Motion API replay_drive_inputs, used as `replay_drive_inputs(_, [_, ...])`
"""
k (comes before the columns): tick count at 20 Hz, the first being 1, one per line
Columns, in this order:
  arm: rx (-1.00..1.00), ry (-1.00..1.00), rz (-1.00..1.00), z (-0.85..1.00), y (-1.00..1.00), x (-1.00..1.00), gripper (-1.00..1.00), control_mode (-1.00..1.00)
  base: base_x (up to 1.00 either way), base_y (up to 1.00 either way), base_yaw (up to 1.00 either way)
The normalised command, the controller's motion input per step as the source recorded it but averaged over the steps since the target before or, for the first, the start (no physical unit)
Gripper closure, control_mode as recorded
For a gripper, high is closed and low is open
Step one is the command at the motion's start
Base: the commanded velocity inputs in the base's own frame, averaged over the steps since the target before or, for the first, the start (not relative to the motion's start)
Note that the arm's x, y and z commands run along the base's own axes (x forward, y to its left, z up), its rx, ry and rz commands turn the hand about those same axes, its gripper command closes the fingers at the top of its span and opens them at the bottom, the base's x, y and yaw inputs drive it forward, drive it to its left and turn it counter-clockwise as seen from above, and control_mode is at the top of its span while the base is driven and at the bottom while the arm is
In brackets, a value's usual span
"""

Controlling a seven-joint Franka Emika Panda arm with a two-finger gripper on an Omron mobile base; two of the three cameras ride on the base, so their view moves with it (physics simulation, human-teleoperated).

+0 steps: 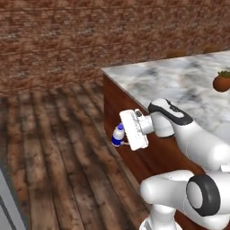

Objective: Take the bottled waters from the counter and place them in the freezer to freeze. Close the freezer door after placing the bottles.

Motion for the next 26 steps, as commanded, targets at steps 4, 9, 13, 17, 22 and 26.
replay_drive_inputs(4, [0.0,0.0,0.0,0.0,0.0,0.0,1.0,1.0,1.0,0.07,0.0])
replay_drive_inputs(9, [0.0,0.0,0.0,0.0,0.0,0.0,1.0,1.0,1.0,0.0,0.0])
replay_drive_inputs(13, [0.0,0.0,0.0,0.0,0.0,0.0,1.0,1.0,0.7,0.0,0.0])
replay_drive_inputs(17, [0.0,0.0,0.0,0.0,0.0,0.0,1.0,1.0,0.14,0.16,0.23])
replay_drive_inputs(22, [0.0,0.0,0.0,0.0,0.0,0.0,1.0,1.0,0.2,0.29,0.62])
replay_drive_inputs(26, [0.0,0.0,0.0,0.0,0.0,0.0,1.0,1.0,0.13,0.19,0.71])
